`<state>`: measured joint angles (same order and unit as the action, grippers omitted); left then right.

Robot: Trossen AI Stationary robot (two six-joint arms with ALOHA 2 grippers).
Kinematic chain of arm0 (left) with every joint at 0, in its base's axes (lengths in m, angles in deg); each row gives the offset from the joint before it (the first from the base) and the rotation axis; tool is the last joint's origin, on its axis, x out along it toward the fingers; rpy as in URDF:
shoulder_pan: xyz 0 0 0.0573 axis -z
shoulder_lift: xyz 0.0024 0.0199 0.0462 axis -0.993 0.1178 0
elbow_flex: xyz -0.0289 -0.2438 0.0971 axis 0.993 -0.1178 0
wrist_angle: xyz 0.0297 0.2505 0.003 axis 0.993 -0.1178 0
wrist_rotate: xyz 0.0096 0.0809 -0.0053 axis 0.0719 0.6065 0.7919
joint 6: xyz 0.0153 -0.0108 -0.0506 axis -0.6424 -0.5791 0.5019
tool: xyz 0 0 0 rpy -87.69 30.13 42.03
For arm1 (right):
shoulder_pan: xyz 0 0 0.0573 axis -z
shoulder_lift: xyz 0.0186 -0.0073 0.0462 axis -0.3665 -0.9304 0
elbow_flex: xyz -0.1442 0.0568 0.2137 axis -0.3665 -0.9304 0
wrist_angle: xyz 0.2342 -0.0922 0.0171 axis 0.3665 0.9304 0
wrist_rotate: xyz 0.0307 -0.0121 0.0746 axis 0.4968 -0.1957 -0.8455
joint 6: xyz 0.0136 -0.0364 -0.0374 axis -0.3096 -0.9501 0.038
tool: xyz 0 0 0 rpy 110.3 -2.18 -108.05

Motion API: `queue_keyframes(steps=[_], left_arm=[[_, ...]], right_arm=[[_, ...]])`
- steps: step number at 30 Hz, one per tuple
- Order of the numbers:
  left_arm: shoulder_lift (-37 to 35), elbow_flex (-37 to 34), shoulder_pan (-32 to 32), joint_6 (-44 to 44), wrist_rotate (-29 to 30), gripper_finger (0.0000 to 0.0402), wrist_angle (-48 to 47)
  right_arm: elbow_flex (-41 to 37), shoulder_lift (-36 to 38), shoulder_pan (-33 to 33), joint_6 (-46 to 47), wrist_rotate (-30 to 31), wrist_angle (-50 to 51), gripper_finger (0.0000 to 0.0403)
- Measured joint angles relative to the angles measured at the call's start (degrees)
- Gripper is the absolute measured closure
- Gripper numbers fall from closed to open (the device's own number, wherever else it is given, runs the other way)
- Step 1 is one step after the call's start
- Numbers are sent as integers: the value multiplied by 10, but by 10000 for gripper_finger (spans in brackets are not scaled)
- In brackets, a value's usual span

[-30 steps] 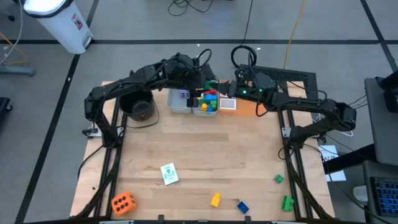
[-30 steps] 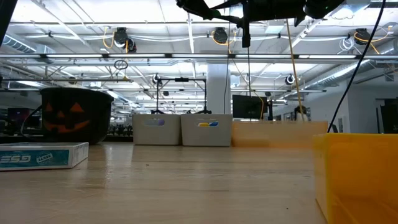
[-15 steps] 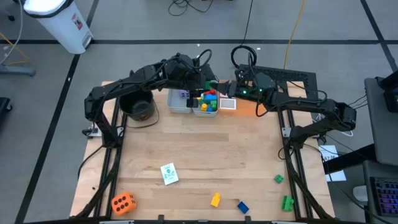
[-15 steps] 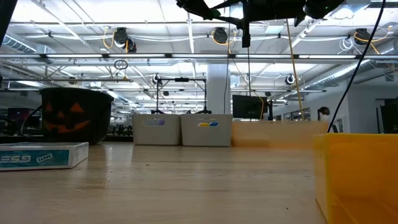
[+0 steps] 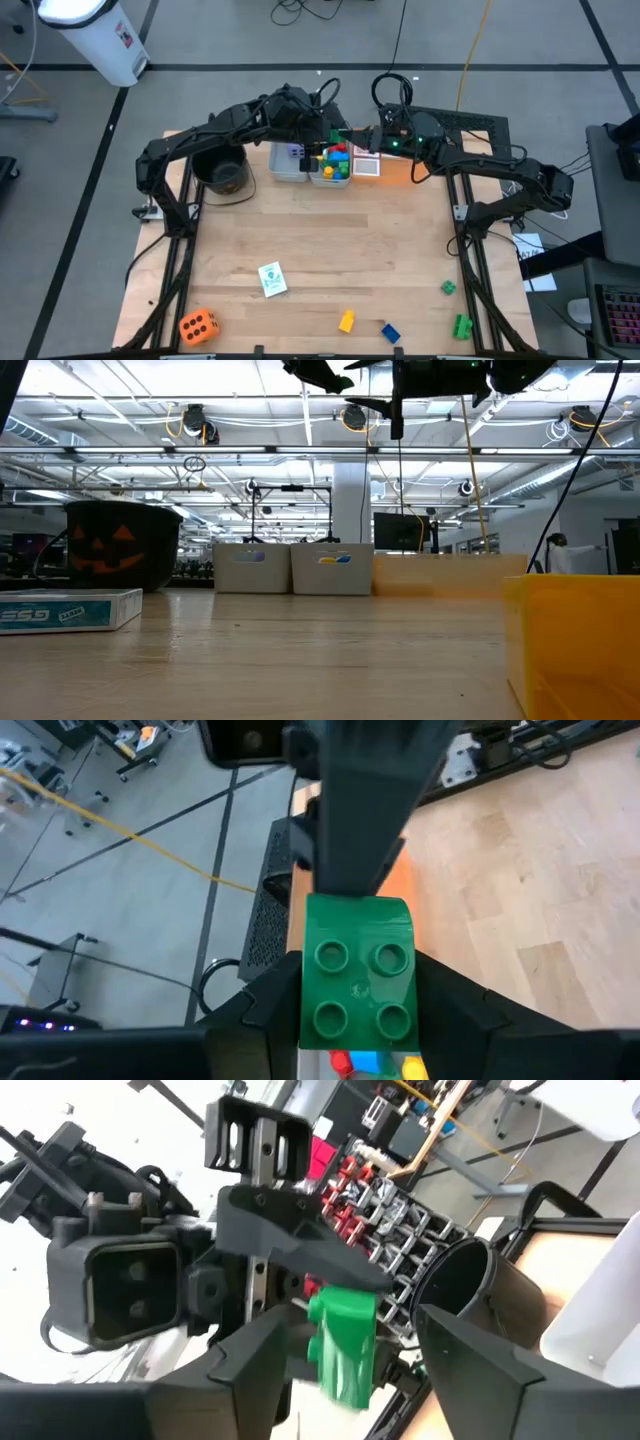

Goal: Pick & Place Toys
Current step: Put the green gamepiece into the right gray bin

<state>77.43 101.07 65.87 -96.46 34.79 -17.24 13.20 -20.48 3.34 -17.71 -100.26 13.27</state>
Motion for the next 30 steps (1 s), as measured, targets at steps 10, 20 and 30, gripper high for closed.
queue_keyframes(steps=[10, 20, 30], left_arm=[[0, 0, -32, 17, -20, 236, -3], [21, 0, -76, 65, -73, 253, -16], [108, 0, -106, 98, -139, 244, -15]], right_arm=[[0, 0, 56, -29, -70, 48, 172], [0, 0, 96, -93, -131, 118, 172], [-1, 15, 109, -150, -164, 199, 178]])
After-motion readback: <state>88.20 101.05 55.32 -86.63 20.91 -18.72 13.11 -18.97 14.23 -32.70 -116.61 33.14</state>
